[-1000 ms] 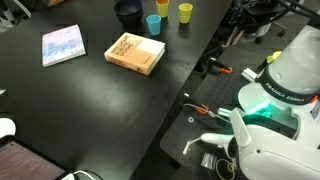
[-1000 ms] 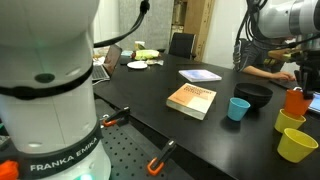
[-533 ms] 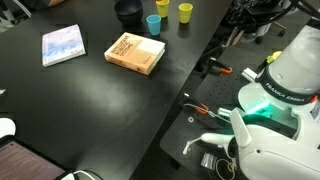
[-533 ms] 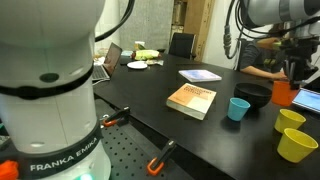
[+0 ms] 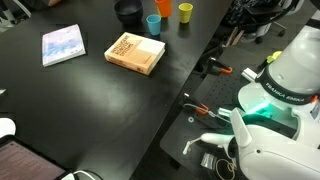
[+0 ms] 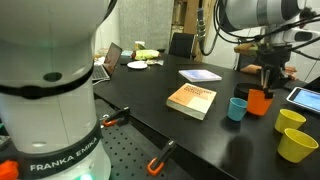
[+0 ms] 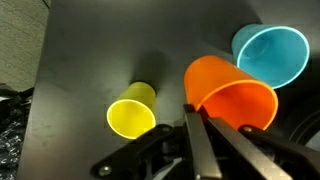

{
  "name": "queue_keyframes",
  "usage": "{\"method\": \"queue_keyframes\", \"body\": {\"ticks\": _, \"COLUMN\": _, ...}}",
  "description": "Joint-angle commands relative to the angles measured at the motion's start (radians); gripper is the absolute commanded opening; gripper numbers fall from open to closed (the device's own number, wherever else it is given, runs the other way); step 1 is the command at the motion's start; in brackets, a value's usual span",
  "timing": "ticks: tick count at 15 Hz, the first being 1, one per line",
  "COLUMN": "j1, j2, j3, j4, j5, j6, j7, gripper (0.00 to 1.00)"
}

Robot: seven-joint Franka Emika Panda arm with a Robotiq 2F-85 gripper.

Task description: Unstack the cups.

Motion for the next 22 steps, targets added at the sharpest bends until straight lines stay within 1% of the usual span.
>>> {"method": "queue_keyframes", "body": {"ticks": 1, "j1": -0.008, "j2": -0.114, "j3": -0.005, "j4": -0.131, "j5": -0.072, "j6": 0.032, "j7": 0.013, "gripper": 0.01}}
{"method": "queue_keyframes", "body": {"ticks": 4, "j1": -0.019, "j2": -0.137, "j3": 0.016, "j4": -0.186, "j5": -0.088, "j6": 0.062, "j7": 0.008, "gripper": 0.01}}
{"method": "queue_keyframes", "body": {"ticks": 6, "j1": -0.018, "j2": -0.133, "j3": 0.015, "j4": -0.216, "j5": -0.109, "j6": 0.089, "j7": 0.038, "gripper": 0.01}}
{"method": "queue_keyframes", "body": {"ticks": 11, "j1": -0.036, "j2": -0.107, "j3": 0.013, "j4": -0.28, "j5": -0.083, "j6": 0.16, "j7": 0.034, "gripper": 0.01}}
{"method": "queue_keyframes", "body": {"ticks": 13, "j1": -0.041, "j2": -0.094, "j3": 0.013, "j4": -0.289, "j5": -0.075, "j6": 0.181, "j7": 0.024, "gripper": 0.01}}
{"method": "queue_keyframes", "body": {"ticks": 16, "j1": -0.053, "j2": -0.071, "j3": 0.025, "j4": -0.289, "j5": -0.029, "j6": 0.204, "j7": -0.012, "gripper": 0.01}}
{"method": "queue_keyframes", "body": {"ticks": 20, "j1": -0.053, "j2": -0.045, "j3": 0.037, "j4": -0.281, "j5": 0.027, "j6": 0.223, "j7": -0.044, "gripper": 0.01}}
{"method": "queue_keyframes", "body": {"ticks": 21, "j1": -0.051, "j2": -0.041, "j3": 0.039, "j4": -0.279, "j5": 0.041, "j6": 0.226, "j7": -0.052, "gripper": 0.23}}
{"method": "queue_keyframes", "body": {"ticks": 22, "j1": -0.05, "j2": -0.039, "j3": 0.041, "j4": -0.278, "j5": 0.053, "j6": 0.23, "j7": -0.059, "gripper": 0.31}}
